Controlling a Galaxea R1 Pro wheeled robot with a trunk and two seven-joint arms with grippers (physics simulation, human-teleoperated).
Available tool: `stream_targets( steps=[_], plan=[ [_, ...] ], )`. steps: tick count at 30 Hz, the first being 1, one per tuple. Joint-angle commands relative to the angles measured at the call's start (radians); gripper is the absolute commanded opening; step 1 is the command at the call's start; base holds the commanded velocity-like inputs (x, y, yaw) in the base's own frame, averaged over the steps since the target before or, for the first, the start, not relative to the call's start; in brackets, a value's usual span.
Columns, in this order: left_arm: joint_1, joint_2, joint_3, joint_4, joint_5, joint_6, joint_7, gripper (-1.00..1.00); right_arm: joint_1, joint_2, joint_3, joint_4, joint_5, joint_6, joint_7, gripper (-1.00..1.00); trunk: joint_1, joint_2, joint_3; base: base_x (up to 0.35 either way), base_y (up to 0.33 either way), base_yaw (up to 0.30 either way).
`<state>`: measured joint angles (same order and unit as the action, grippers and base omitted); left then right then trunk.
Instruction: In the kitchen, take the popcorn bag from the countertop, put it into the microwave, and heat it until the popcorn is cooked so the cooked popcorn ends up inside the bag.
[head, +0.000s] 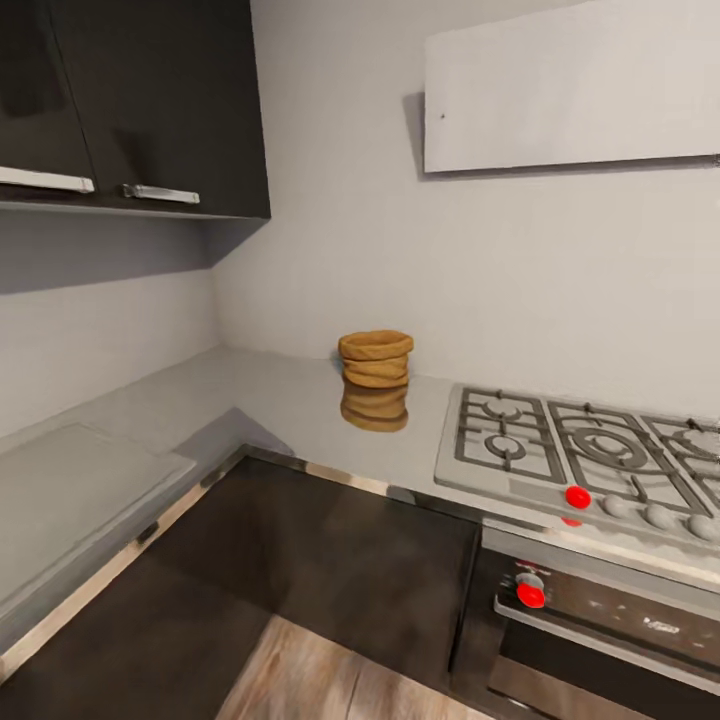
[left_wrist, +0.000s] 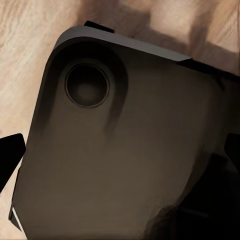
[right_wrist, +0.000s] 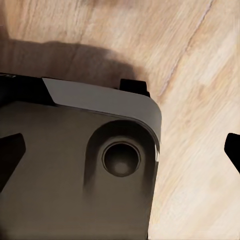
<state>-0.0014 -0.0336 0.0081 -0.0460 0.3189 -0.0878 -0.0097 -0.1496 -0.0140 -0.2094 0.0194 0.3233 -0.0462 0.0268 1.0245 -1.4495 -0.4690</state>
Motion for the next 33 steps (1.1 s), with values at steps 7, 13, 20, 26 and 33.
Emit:
stream_targets(
  steps=[7, 13, 20, 26, 33],
  plan=[
    [0.0, 0.0, 0.006, -0.001, 0.005, -0.007, -0.001, 1.0, -0.001, -0.001, -0.01, 0.002, 0.007, -0.006, 0.002, 1.0, 0.001, 0.0, -0.001, 0.193, 0.092, -0.241],
    [0.0, 0.0, 0.008, -0.002, 0.006, -0.009, 0.0, 1.0, -0.001, -0.001, -0.01, 0.002, 0.007, -0.007, 0.002, 1.0, 0.001, 0.0, -0.001, 0.009, 0.004, -0.241],
    [0.0, -0.002, 0.009, -0.002, 0.008, -0.012, 0.006, 1.0, -0.001, -0.001, -0.009, 0.002, 0.007, -0.009, 0.002, 1.0, 0.001, 0.0, -0.001, 0.0, 0.0, -0.241],
    [0.0, -0.003, 0.011, -0.002, 0.01, -0.012, 0.01, 1.0, -0.001, 0.001, -0.008, 0.002, 0.007, -0.013, 0.001, 1.0, 0.001, 0.0, -0.001, 0.0, 0.0, -0.241],
    [0.0, -0.006, 0.013, 0.0, 0.011, -0.012, 0.014, 1.0, -0.001, 0.001, -0.01, 0.001, 0.009, -0.014, 0.001, 1.0, 0.001, 0.0, -0.001, 0.0, 0.0, -0.097]
  ],
)
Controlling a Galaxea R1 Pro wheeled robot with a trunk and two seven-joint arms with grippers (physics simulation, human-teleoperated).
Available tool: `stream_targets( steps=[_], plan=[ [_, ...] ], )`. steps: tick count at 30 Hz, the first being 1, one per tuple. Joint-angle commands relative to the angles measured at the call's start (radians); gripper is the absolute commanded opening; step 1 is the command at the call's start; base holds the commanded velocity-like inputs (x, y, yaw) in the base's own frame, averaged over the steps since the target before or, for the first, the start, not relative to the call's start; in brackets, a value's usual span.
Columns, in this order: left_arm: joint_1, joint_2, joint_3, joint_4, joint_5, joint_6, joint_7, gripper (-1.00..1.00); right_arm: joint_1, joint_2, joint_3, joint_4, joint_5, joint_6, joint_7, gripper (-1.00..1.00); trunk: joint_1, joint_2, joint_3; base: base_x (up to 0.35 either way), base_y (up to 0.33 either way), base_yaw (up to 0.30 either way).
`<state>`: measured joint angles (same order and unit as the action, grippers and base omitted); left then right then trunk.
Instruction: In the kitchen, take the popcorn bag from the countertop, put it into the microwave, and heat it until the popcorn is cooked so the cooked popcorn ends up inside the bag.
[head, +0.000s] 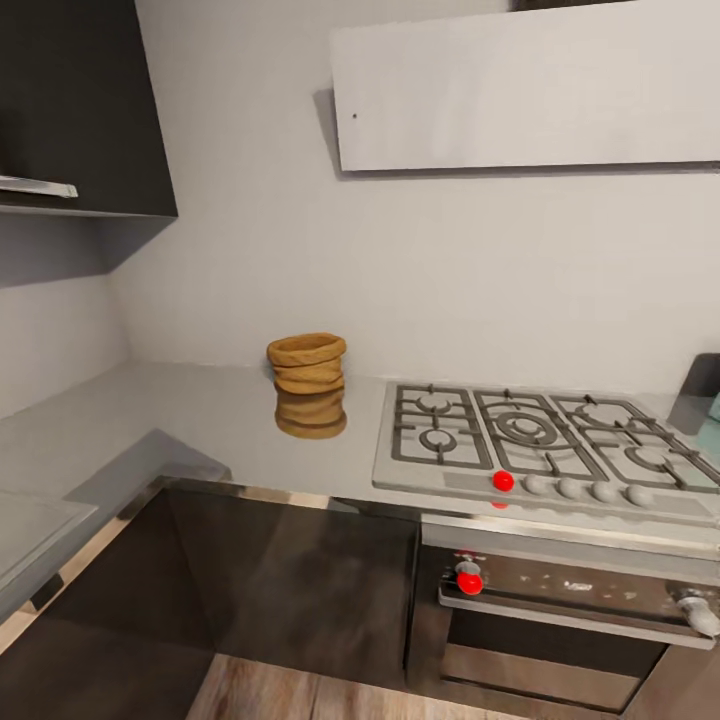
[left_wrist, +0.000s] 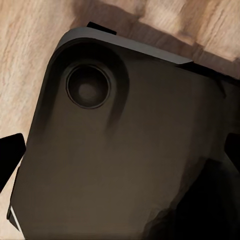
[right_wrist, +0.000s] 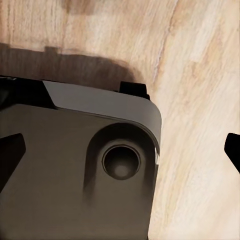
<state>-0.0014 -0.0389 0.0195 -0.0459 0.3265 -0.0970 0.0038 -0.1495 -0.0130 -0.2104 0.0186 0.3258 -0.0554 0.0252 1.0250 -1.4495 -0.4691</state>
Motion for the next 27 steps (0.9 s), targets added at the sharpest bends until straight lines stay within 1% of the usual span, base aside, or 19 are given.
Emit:
stream_targets(
  steps=[1, 2, 4, 5, 7, 12, 27],
  plan=[
    [0.0, -0.001, 0.002, 0.0, 0.003, -0.003, 0.005, 1.0, -0.001, -0.001, -0.009, 0.001, 0.007, -0.008, 0.003, 1.0, 0.0, -0.001, -0.001, 0.0, 0.0, -0.008],
    [0.0, -0.002, 0.002, -0.001, 0.004, -0.003, 0.023, 1.0, -0.001, -0.002, -0.008, 0.0, 0.007, -0.015, 0.002, 1.0, 0.0, -0.001, -0.001, 0.0, 0.0, -0.004],
    [0.0, -0.005, 0.002, -0.002, 0.003, -0.003, 0.078, 1.0, -0.001, -0.001, -0.007, 0.0, 0.007, -0.027, 0.002, 1.0, 0.0, -0.001, -0.001, 0.0, 0.0, -0.002],
    [0.0, -0.017, 0.002, -0.003, 0.002, -0.004, 0.124, 1.0, -0.001, -0.001, -0.007, 0.0, 0.007, -0.031, -0.005, 1.0, 0.0, -0.001, -0.001, 0.0, 0.0, 0.0],
    [0.0, -0.023, 0.002, -0.003, 0.001, -0.005, 0.139, 1.0, -0.001, -0.001, -0.006, 0.0, 0.007, -0.034, -0.009, 1.0, 0.0, -0.001, -0.001, 0.0, 0.0, 0.0],
    [0.0, -0.027, 0.002, -0.003, 0.0, -0.006, 0.149, 1.0, -0.001, -0.001, -0.006, 0.0, 0.008, -0.032, -0.013, 1.0, 0.0, -0.001, -0.001, 0.0, 0.0, 0.0],
    [0.0, -0.027, 0.0, -0.005, -0.001, -0.006, 0.15, 1.0, -0.001, -0.002, -0.006, 0.0, 0.007, -0.029, -0.013, 1.0, -0.058, 0.104, 0.046, 0.0, 0.0, 0.0]
  ],
)
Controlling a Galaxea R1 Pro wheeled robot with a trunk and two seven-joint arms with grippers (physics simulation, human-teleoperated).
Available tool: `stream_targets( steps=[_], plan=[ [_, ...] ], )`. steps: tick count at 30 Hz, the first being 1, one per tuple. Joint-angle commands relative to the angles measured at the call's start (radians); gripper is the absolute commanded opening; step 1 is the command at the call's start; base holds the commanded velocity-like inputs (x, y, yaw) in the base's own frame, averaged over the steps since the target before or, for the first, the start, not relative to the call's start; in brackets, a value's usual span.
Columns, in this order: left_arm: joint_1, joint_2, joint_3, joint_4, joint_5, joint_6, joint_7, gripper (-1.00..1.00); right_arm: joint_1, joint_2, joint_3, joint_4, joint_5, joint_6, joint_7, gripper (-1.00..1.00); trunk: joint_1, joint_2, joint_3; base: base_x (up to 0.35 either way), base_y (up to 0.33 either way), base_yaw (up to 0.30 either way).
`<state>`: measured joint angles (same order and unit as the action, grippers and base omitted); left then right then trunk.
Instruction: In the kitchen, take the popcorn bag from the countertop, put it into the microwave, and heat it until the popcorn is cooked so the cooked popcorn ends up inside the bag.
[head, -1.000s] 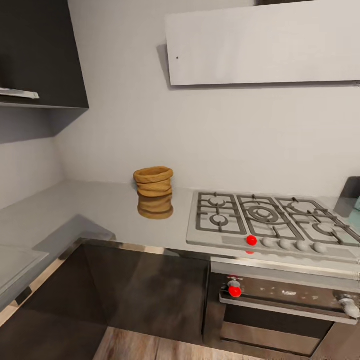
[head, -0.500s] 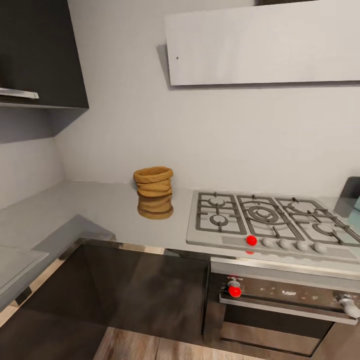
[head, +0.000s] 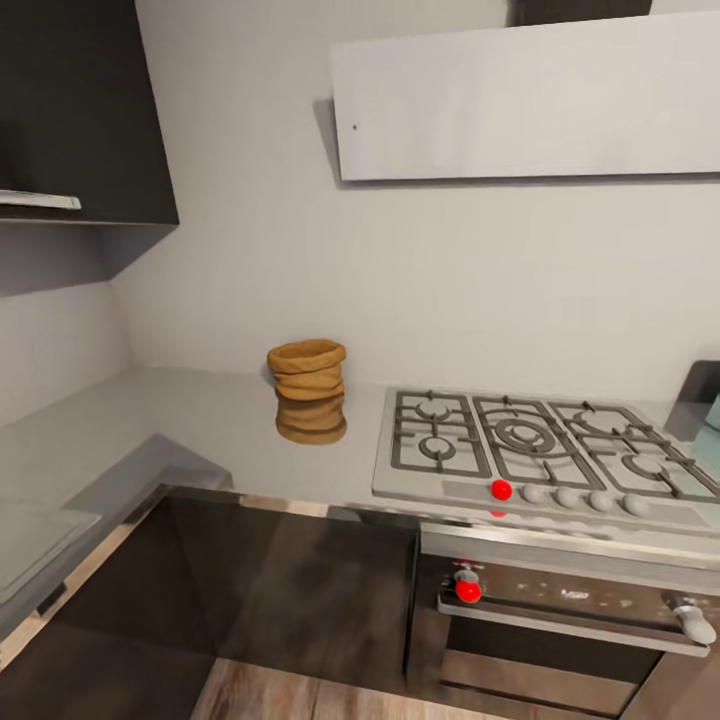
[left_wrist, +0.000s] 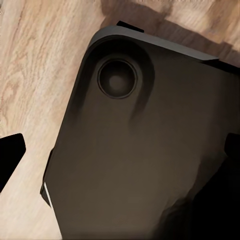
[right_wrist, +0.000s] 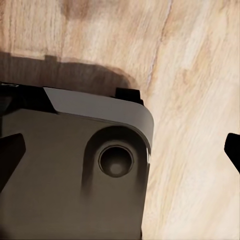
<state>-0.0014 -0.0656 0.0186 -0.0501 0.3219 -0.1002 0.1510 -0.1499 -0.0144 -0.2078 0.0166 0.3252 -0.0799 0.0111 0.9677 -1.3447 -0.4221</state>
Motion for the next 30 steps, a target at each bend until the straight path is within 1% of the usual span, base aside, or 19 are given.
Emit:
stream_targets(
  steps=[1, 20, 22, 24, 26, 30],
  plan=[
    [0.0, 0.0, 0.001, -0.001, 0.003, -0.003, 0.002, 1.0, -0.001, -0.001, -0.008, 0.002, 0.008, -0.004, 0.001, 1.0, -0.004, 0.007, 0.002, 0.0, 0.0, 0.0],
    [0.0, 0.0, 0.001, -0.001, 0.003, -0.003, 0.002, 1.0, -0.001, -0.001, -0.008, 0.002, 0.009, -0.009, 0.001, 1.0, -0.077, 0.14, 0.062, 0.0, 0.0, 0.0],
    [0.0, 0.0, 0.005, -0.002, 0.002, -0.005, 0.005, 1.0, 0.011, -0.012, -0.02, 0.013, -0.001, -0.02, 0.001, 1.0, -0.077, 0.139, 0.062, 0.0, 0.0, 0.0],
    [0.0, 0.0, 0.004, -0.002, 0.002, -0.005, 0.004, 1.0, 0.022, -0.014, -0.026, 0.025, -0.001, -0.031, 0.001, 1.0, -0.077, 0.139, 0.062, 0.0, 0.0, 0.0],
    [0.0, 0.0, 0.004, -0.002, 0.003, -0.005, 0.004, 1.0, 0.034, -0.005, -0.02, 0.024, 0.001, -0.038, 0.0, 1.0, -0.077, 0.139, 0.062, 0.0, 0.0, 0.0],
    [0.0, -0.001, 0.006, -0.002, 0.003, -0.005, 0.006, 1.0, 0.057, 0.0, -0.019, 0.002, 0.002, -0.035, 0.0, 1.0, -0.077, 0.139, 0.062, 0.0, 0.0, 0.0]
  ],
)
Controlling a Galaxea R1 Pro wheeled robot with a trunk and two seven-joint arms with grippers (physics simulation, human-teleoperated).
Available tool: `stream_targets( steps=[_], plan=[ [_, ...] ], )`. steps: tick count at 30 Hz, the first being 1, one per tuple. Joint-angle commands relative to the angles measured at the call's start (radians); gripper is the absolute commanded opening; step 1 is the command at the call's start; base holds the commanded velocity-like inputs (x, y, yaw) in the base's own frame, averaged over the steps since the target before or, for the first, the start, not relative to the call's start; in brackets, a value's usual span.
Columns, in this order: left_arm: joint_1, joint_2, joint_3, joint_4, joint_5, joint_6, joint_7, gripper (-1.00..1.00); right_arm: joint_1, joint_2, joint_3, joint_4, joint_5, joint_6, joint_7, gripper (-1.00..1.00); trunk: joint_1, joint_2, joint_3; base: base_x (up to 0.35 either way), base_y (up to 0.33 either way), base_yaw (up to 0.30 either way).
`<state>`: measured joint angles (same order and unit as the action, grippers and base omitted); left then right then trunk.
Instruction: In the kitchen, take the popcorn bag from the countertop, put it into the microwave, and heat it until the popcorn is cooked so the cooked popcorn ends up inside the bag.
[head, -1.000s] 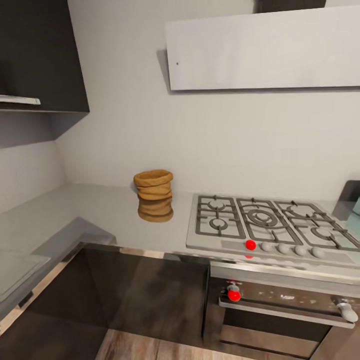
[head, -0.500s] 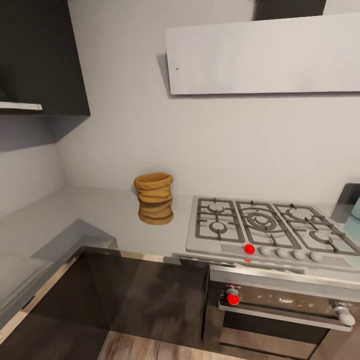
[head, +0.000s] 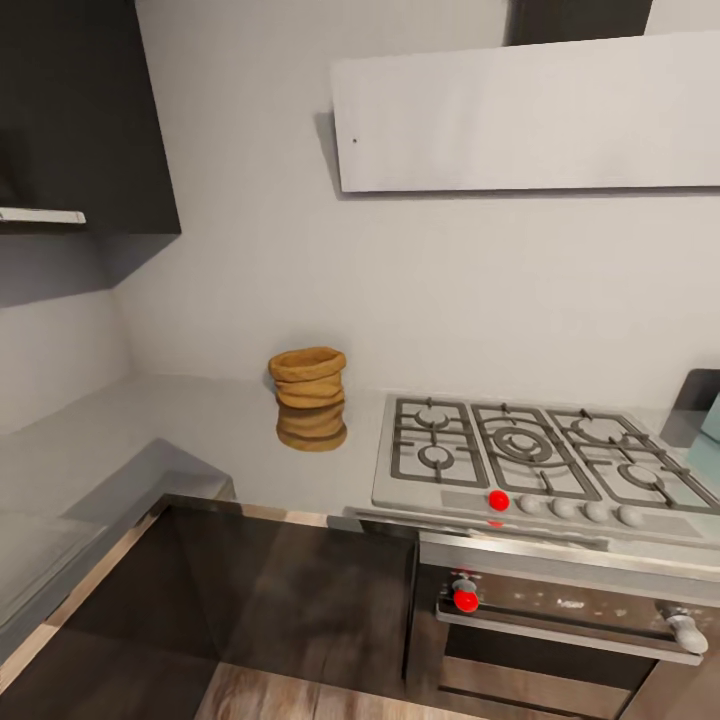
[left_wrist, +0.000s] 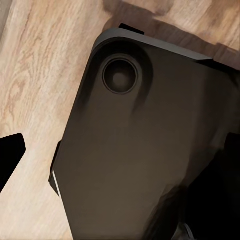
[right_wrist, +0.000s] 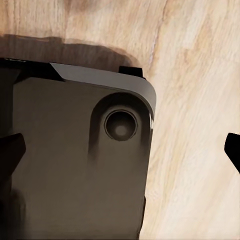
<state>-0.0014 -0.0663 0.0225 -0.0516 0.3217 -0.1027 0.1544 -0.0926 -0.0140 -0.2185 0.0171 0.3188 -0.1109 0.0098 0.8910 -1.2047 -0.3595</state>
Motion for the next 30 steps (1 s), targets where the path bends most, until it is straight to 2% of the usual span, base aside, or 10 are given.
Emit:
stream_targets(
  steps=[1, 6, 10, 20, 30],
  plan=[
    [0.0, -0.001, 0.002, -0.001, 0.003, -0.003, 0.003, 1.0, 0.005, 0.0, -0.008, -0.004, 0.008, -0.004, 0.0, 1.0, 0.0, -0.001, -0.001, 0.0, 0.0, 0.0],
    [0.0, -0.001, 0.003, -0.001, 0.005, -0.003, 0.01, 1.0, 0.033, 0.0, -0.008, -0.032, 0.007, -0.005, -0.008, 1.0, 0.0, -0.001, -0.001, 0.0, 0.0, 0.0],
    [0.0, -0.002, 0.004, -0.001, 0.005, -0.003, 0.013, 1.0, 0.034, 0.001, -0.008, -0.048, 0.006, -0.006, -0.011, 1.0, 0.0, -0.001, -0.001, 0.0, 0.0, 0.0],
    [0.0, -0.004, 0.001, -0.001, 0.004, -0.005, 0.014, 1.0, 0.034, -0.005, -0.011, -0.048, 0.007, -0.003, -0.011, 1.0, -0.038, 0.069, 0.03, 0.0, 0.0, 0.0],
    [0.0, -0.003, 0.0, -0.001, 0.004, -0.005, 0.014, 1.0, 0.034, 0.001, -0.009, -0.048, 0.009, -0.004, -0.011, 1.0, -0.077, 0.139, 0.062, 0.0, 0.0, 0.0]
  ],
)
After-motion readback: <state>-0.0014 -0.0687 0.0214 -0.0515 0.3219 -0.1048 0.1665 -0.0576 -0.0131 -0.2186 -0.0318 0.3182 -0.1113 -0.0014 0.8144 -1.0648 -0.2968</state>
